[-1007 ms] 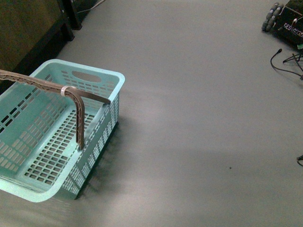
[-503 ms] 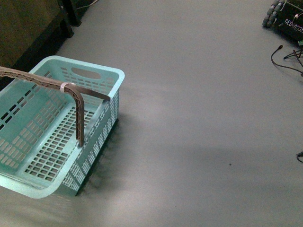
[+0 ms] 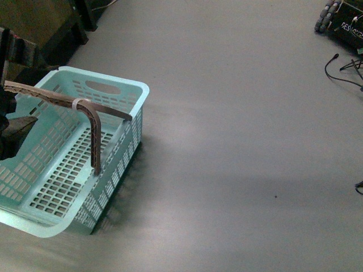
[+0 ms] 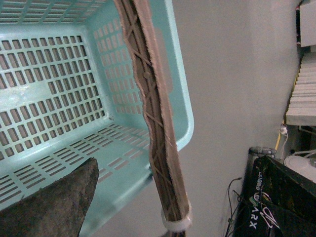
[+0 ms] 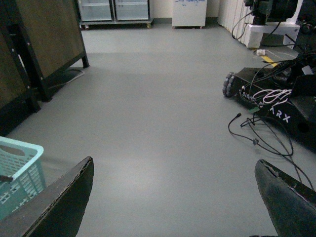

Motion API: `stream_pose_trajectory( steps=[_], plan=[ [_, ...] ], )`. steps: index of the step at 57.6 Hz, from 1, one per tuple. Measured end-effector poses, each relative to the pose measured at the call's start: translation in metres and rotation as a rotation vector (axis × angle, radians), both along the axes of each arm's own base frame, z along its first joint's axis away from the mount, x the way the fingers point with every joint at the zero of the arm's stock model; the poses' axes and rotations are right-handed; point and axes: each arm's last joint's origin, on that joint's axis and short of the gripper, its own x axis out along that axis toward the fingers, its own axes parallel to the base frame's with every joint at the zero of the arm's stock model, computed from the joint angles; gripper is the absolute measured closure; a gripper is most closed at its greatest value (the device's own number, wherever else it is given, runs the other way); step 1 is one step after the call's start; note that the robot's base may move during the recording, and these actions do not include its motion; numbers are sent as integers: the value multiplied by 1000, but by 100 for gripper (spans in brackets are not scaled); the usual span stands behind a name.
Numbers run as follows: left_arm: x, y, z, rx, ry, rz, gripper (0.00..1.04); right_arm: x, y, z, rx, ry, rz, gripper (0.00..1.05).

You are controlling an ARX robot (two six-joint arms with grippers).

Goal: Pick lemon and mango into basket

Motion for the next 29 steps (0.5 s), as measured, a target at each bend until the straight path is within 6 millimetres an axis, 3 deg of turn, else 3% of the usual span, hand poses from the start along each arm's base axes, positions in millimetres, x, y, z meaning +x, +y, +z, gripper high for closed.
stream_pose_trajectory(
  steps=[20,29],
  plan=[
    [51,12,-23,-5,17,92,7,0,0,0,0,0,0,9],
    [65,12,-27,-2,6,97,7,0,0,0,0,0,0,9]
  ],
)
